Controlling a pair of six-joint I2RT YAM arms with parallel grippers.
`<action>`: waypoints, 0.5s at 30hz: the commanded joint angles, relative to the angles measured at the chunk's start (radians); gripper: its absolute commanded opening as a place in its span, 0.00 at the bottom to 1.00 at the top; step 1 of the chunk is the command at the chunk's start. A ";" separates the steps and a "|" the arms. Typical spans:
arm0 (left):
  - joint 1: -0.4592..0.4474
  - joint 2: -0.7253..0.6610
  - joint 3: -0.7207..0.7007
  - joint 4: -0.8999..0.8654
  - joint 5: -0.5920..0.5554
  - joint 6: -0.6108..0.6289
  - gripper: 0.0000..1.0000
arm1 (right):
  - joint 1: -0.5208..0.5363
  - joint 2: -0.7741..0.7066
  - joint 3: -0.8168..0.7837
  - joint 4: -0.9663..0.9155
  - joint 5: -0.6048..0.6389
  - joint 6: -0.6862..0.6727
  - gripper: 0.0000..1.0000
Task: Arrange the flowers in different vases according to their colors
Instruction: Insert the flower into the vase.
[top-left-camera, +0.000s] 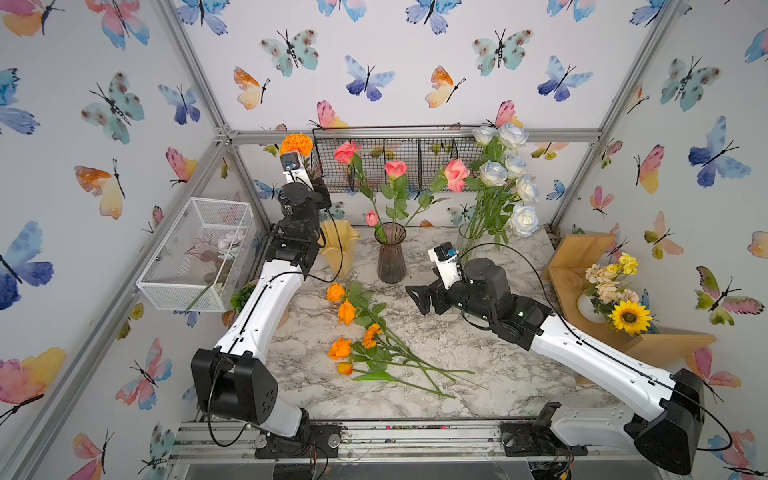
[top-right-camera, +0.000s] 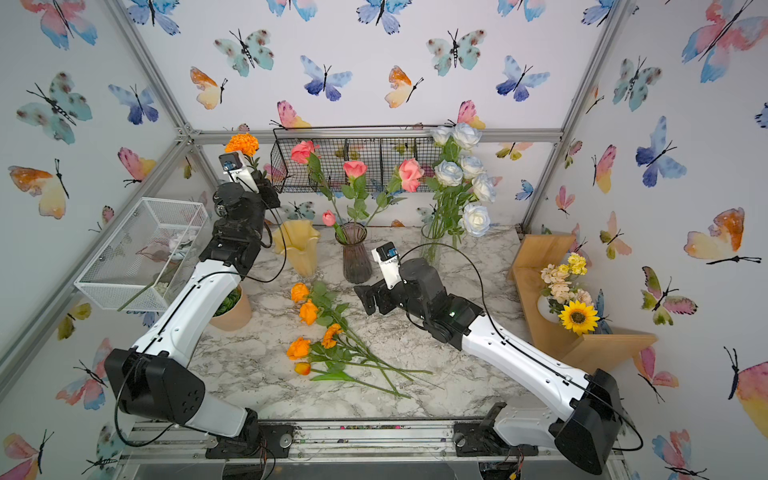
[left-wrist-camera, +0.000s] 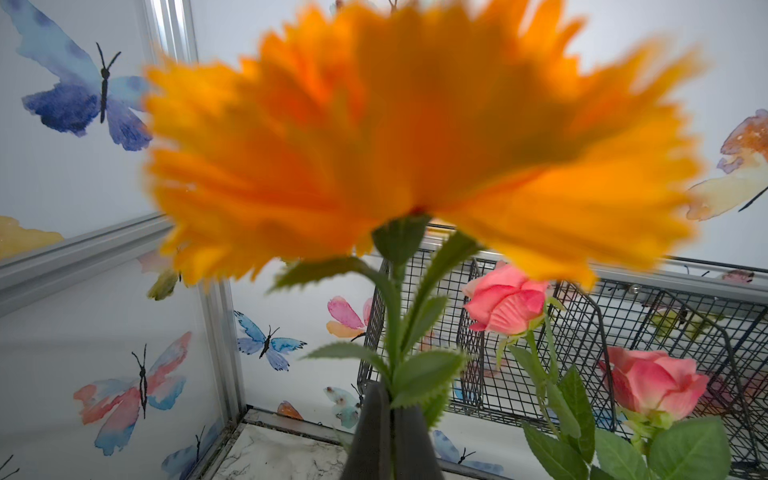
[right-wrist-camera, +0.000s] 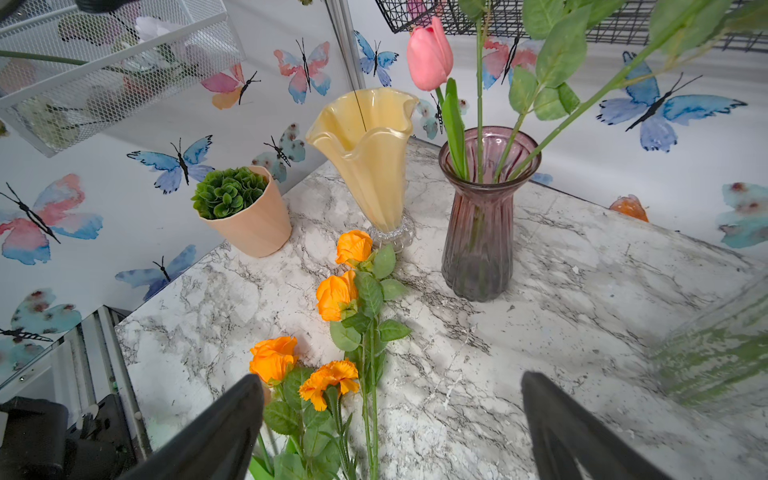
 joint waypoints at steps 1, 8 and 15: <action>0.003 -0.004 -0.033 0.013 0.009 -0.040 0.12 | -0.014 0.025 -0.002 0.023 -0.035 0.005 0.99; 0.019 0.018 -0.050 -0.092 0.047 -0.109 0.63 | -0.029 0.056 0.026 0.020 -0.059 0.000 0.99; 0.034 0.034 0.051 -0.247 0.094 -0.179 1.00 | -0.031 0.048 0.045 -0.009 -0.062 -0.001 0.99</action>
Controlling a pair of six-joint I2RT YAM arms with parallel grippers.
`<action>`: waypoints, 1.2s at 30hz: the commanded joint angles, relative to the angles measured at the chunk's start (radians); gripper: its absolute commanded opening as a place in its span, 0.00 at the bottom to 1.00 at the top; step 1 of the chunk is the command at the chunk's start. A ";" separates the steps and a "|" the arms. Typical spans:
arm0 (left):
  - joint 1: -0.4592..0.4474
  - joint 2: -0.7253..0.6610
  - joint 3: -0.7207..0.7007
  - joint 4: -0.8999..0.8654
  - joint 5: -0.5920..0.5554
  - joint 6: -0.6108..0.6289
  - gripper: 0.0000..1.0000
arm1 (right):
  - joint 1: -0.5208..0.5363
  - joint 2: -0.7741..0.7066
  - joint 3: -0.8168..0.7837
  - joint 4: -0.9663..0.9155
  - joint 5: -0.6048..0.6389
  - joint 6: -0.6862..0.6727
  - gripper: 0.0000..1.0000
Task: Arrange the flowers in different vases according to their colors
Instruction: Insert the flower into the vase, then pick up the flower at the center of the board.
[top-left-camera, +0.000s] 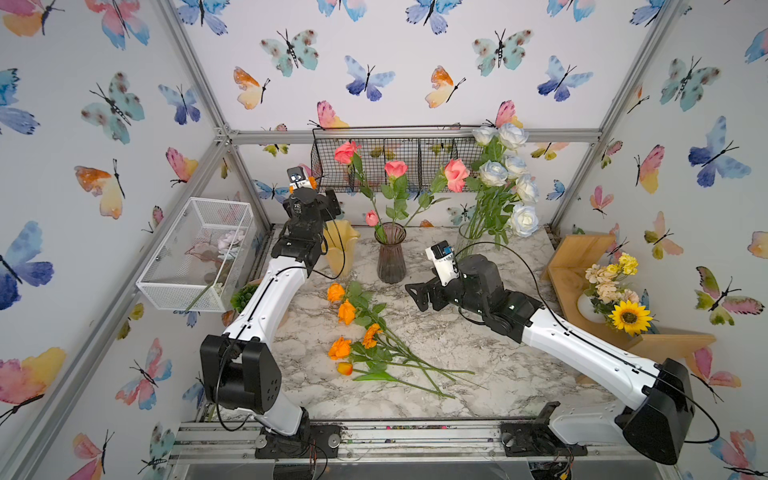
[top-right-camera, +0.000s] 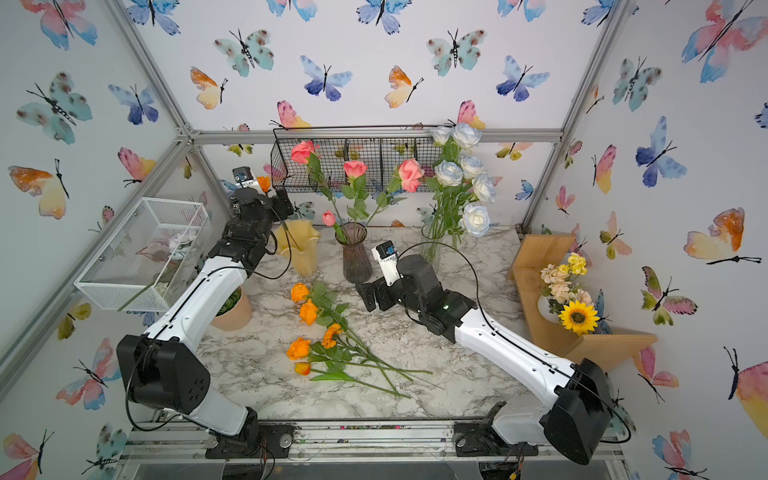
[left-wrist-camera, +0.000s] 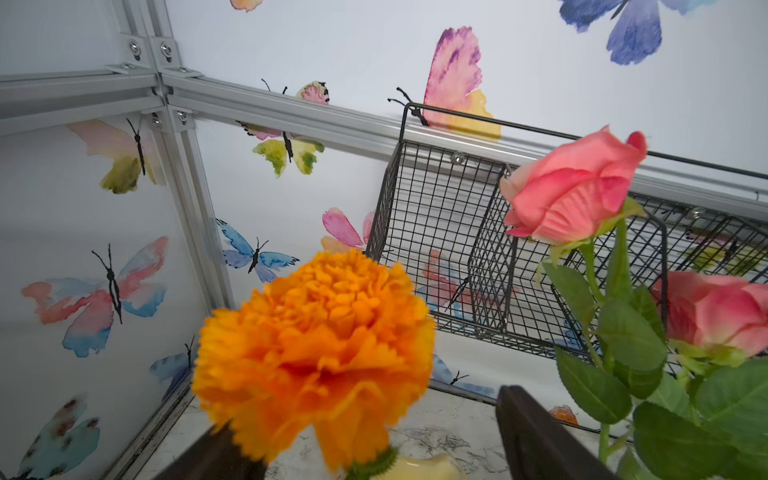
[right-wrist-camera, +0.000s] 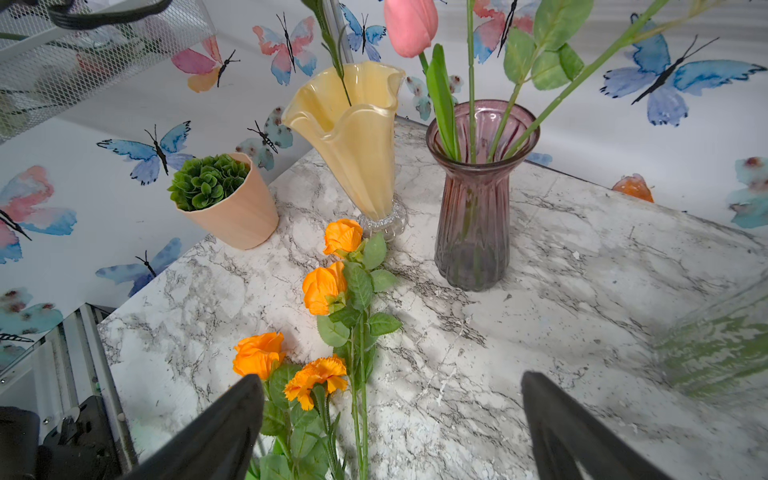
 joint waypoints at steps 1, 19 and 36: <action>0.006 -0.047 0.018 -0.060 0.061 -0.060 0.99 | -0.007 -0.007 0.036 -0.019 -0.020 -0.001 0.99; 0.006 -0.438 -0.250 -0.198 0.169 -0.194 0.99 | -0.027 0.185 0.035 -0.296 -0.362 0.028 0.63; -0.037 -0.980 -0.562 -0.559 0.250 -0.157 0.99 | 0.089 0.372 0.013 -0.351 -0.254 -0.067 0.40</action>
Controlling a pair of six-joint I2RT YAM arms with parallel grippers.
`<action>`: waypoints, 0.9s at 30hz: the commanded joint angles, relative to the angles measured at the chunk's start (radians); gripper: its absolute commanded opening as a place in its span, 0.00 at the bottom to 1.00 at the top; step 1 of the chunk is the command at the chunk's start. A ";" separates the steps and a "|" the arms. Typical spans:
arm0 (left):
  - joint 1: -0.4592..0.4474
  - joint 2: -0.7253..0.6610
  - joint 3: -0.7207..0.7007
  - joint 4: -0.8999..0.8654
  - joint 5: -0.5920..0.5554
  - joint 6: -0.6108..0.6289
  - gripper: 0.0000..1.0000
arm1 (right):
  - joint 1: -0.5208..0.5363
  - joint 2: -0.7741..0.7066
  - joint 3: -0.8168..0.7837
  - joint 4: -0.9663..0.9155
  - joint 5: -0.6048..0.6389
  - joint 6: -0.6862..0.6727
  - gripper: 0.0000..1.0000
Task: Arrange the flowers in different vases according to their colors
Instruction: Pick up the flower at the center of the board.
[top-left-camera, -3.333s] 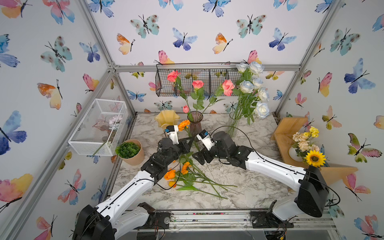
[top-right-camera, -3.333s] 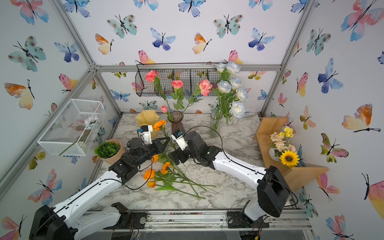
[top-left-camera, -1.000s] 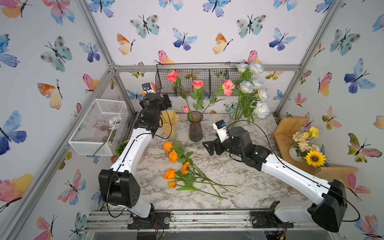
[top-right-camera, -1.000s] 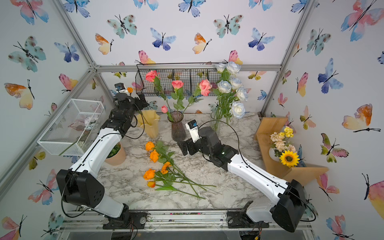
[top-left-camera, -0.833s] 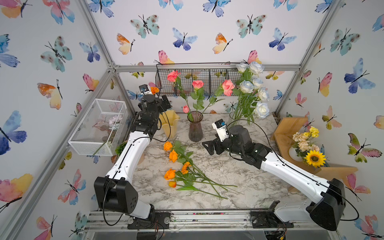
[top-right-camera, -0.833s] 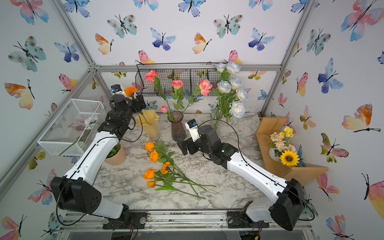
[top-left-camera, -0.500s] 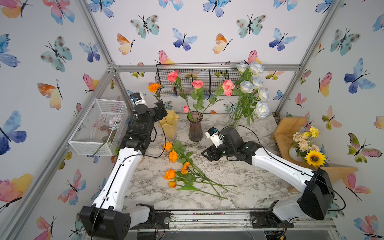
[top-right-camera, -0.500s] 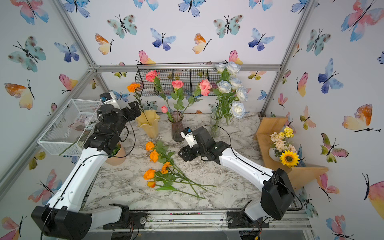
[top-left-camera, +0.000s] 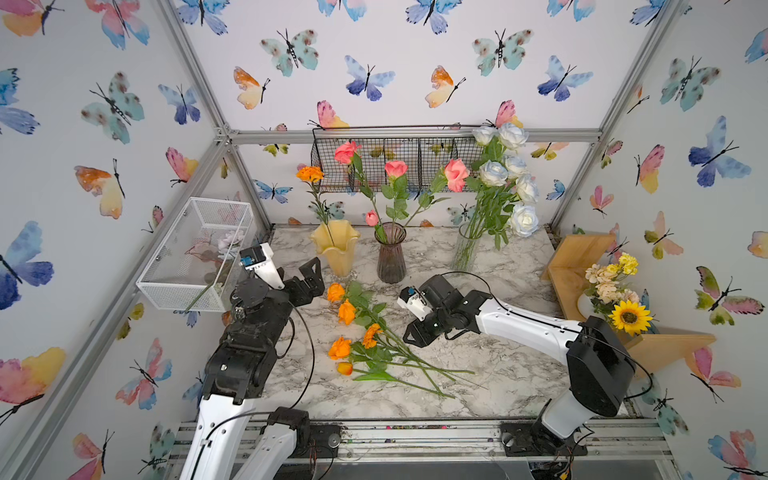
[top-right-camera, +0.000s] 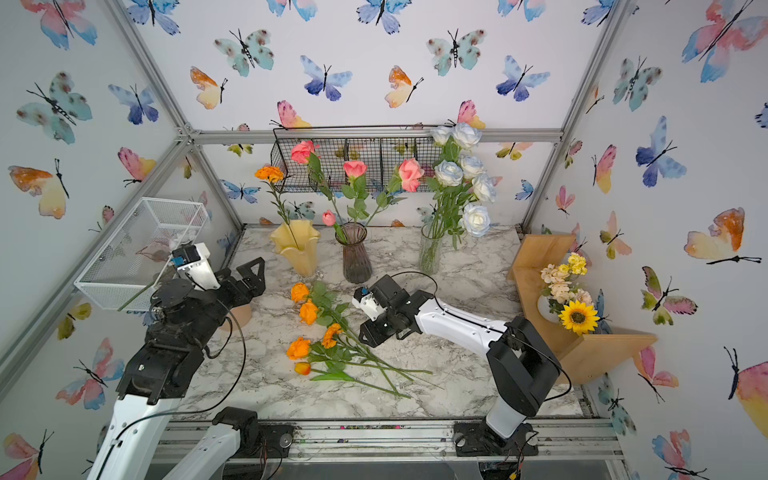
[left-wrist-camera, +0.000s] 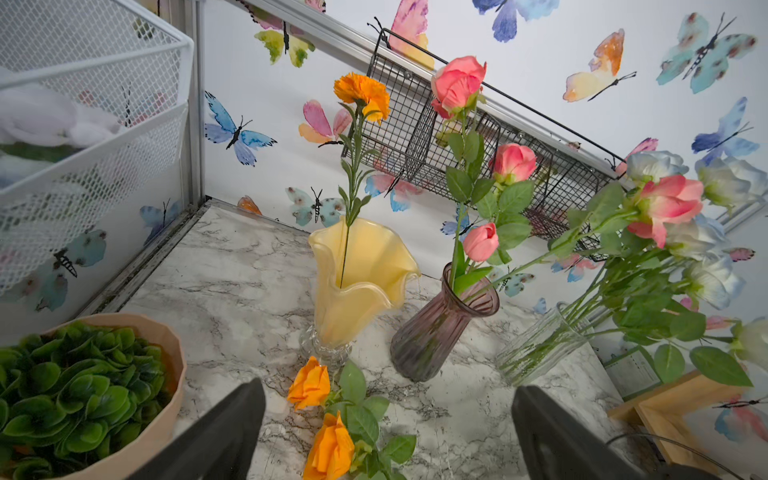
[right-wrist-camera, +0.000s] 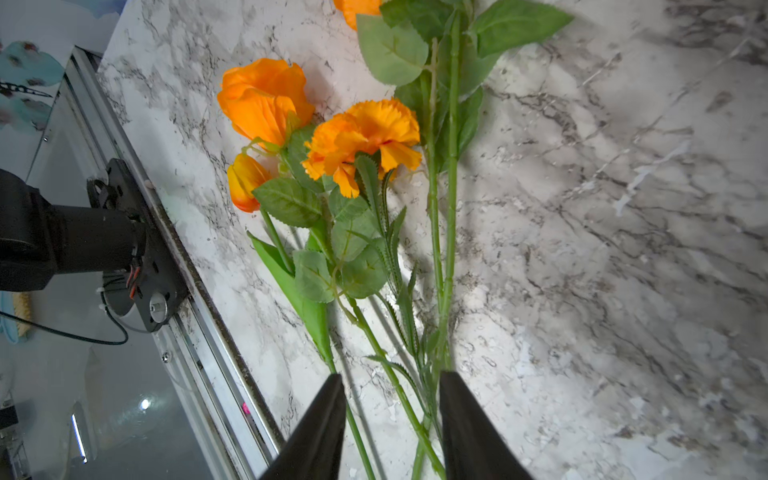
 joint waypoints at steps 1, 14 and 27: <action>-0.008 -0.058 -0.038 -0.106 0.018 0.031 0.99 | 0.028 0.048 -0.008 -0.021 0.060 -0.041 0.40; -0.011 -0.229 -0.166 -0.109 0.034 0.039 0.99 | 0.086 0.210 0.123 -0.042 0.145 -0.072 0.40; -0.011 -0.230 -0.206 -0.076 0.046 0.033 0.99 | 0.122 0.303 0.214 -0.067 0.199 -0.081 0.43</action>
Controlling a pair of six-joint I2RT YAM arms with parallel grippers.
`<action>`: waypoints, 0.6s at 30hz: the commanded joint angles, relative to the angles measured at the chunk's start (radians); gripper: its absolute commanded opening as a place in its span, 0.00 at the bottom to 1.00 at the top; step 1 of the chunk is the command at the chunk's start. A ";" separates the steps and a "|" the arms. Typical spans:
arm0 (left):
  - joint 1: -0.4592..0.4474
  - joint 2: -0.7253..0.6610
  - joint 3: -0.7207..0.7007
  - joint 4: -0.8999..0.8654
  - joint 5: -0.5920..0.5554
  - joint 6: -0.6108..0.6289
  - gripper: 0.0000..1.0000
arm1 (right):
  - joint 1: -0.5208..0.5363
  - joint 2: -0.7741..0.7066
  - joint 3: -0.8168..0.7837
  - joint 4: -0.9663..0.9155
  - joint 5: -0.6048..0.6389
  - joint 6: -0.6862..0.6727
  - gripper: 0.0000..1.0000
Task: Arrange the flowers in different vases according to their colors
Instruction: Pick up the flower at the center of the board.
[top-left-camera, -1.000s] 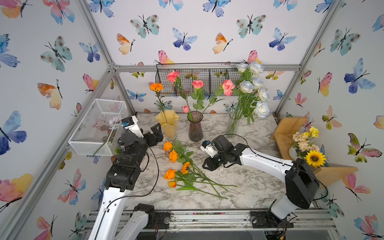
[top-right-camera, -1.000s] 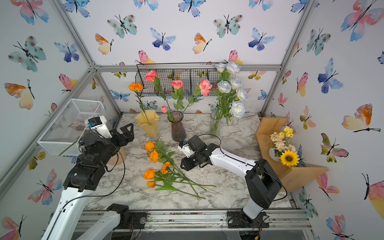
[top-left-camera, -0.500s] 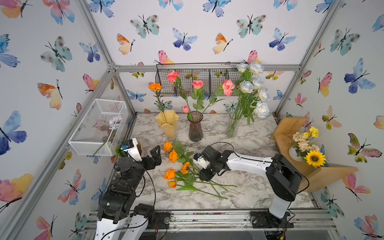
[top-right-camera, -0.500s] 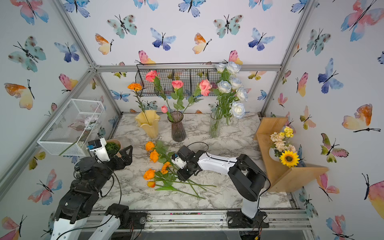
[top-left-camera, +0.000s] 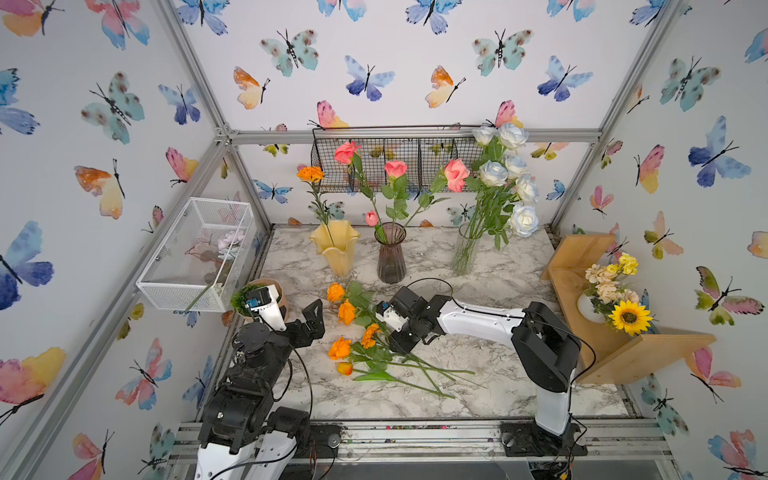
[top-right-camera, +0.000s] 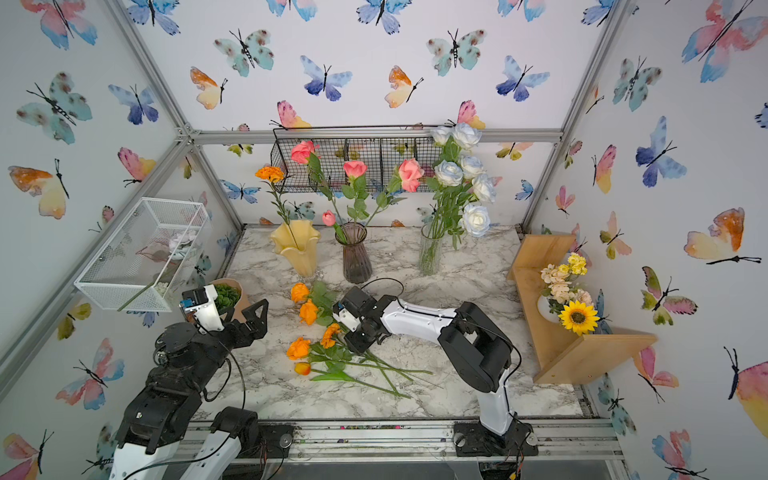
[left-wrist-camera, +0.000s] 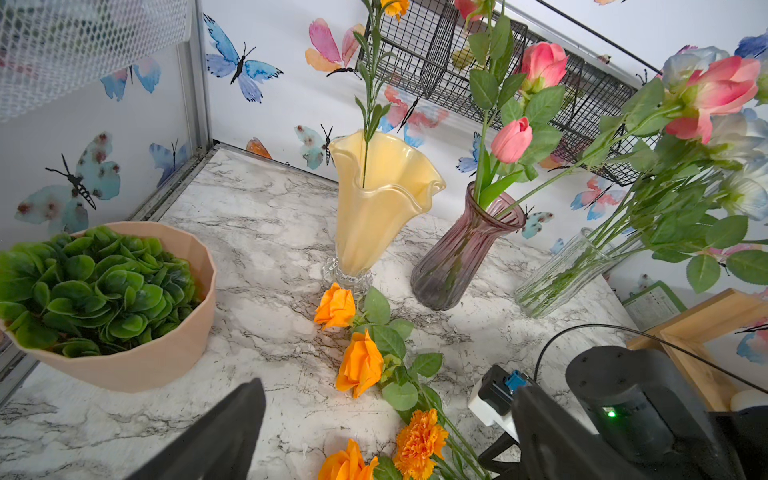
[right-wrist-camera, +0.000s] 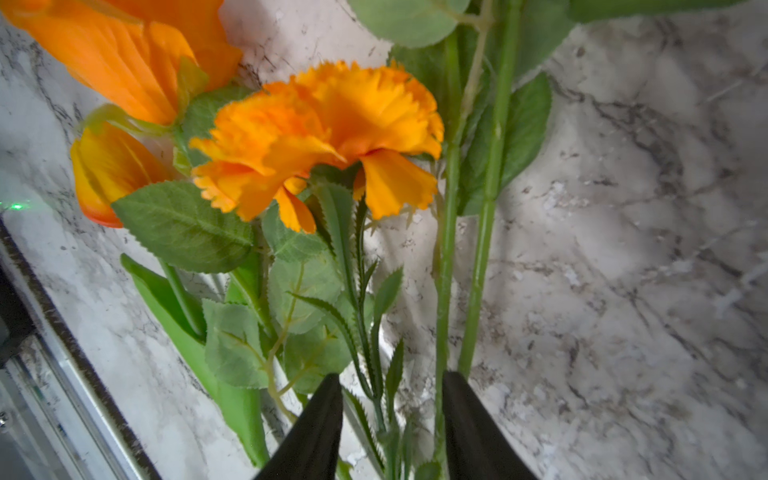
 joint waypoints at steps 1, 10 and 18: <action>-0.003 -0.006 -0.002 0.025 0.030 0.001 0.99 | 0.024 0.034 0.033 -0.041 0.046 -0.013 0.43; -0.003 -0.005 -0.006 0.027 0.025 -0.001 0.99 | 0.042 0.081 0.063 -0.056 0.097 -0.022 0.38; -0.004 -0.006 -0.006 0.027 0.021 -0.002 0.99 | 0.041 0.097 0.105 -0.073 0.103 -0.036 0.19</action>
